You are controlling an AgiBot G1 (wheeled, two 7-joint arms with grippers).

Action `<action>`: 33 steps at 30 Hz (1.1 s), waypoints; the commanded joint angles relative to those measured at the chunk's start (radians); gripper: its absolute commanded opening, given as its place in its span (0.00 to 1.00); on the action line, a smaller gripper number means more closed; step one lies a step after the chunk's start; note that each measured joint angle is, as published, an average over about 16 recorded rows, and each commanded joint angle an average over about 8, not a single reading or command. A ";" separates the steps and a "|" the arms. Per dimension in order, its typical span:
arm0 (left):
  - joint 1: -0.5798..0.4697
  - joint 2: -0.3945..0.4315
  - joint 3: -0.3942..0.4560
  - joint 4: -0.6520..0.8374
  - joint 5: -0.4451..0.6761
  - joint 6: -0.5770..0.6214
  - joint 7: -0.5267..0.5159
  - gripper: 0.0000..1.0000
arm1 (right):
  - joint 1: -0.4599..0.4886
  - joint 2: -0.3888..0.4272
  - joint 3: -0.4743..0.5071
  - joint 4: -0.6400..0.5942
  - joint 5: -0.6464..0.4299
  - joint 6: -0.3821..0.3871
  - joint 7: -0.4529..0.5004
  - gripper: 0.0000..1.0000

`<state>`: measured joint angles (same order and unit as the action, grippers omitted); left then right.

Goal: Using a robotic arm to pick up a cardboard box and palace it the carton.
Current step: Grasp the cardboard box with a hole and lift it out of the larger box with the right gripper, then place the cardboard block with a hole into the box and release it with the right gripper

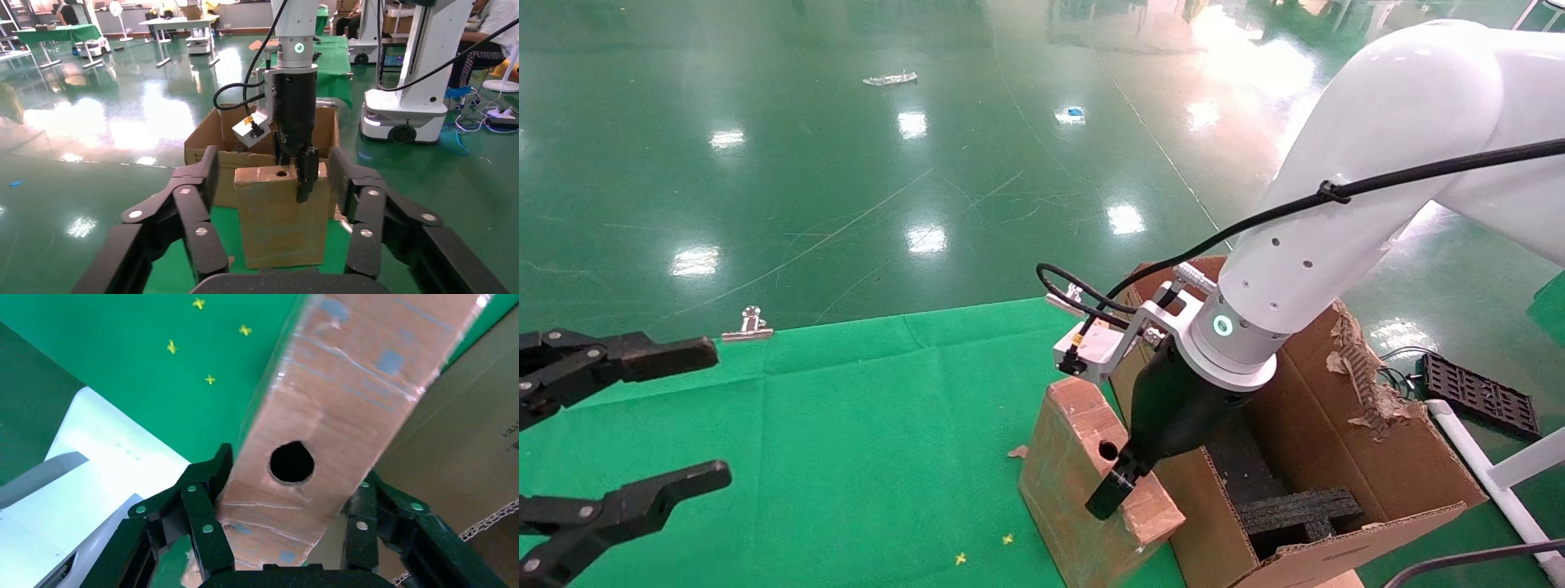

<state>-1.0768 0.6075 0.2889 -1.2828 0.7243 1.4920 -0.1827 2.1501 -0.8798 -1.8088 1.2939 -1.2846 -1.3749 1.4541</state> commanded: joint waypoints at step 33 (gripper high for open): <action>0.000 -0.001 0.002 0.000 -0.001 -0.001 0.001 0.23 | 0.261 0.376 0.125 -0.479 -0.116 0.036 -0.389 0.00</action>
<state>-1.0773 0.6067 0.2911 -1.2828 0.7228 1.4910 -0.1817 2.3956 -0.5113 -1.6802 0.8147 -1.3829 -1.3296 1.0670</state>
